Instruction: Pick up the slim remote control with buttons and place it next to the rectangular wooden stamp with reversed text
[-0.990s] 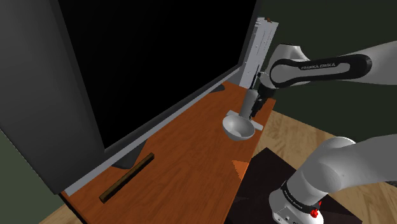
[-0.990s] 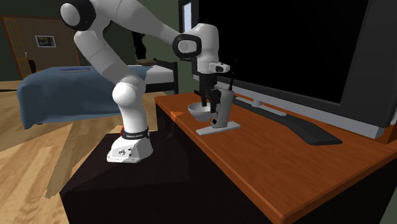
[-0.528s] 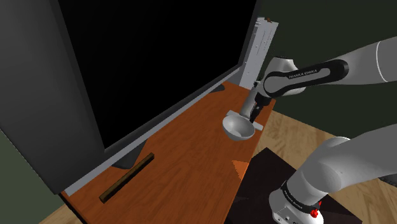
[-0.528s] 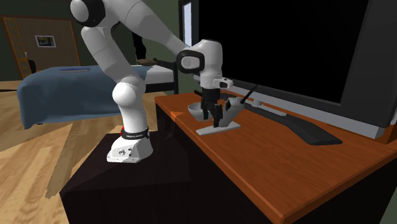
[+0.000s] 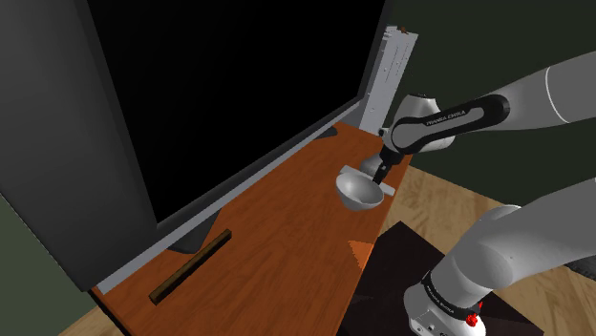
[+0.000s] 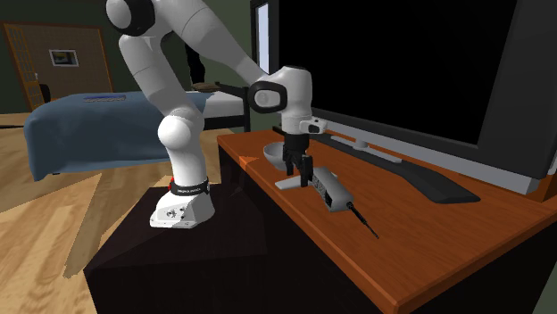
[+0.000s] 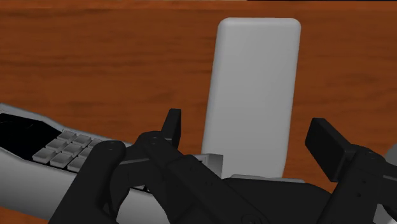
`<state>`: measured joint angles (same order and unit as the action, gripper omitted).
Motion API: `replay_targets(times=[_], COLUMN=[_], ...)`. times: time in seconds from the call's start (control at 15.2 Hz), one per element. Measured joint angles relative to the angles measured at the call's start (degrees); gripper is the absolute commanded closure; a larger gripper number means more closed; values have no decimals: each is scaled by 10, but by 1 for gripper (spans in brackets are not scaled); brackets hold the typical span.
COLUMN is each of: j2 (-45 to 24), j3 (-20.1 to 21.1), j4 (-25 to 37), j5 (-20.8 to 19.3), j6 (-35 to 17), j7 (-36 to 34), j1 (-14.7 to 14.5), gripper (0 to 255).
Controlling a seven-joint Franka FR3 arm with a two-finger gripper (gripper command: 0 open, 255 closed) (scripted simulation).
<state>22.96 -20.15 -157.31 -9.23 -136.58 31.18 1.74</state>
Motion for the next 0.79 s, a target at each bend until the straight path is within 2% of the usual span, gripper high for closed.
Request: replay_targets(times=[0.2,0.26,0.79], j2=[-1,-1,-3], j3=[-1,-1,-1], j4=[0,1,-1], j5=[0,0,0], j6=[-1,-1,-2], j7=[1,1,3], j1=[0,0,-1], gripper=[0,255,255])
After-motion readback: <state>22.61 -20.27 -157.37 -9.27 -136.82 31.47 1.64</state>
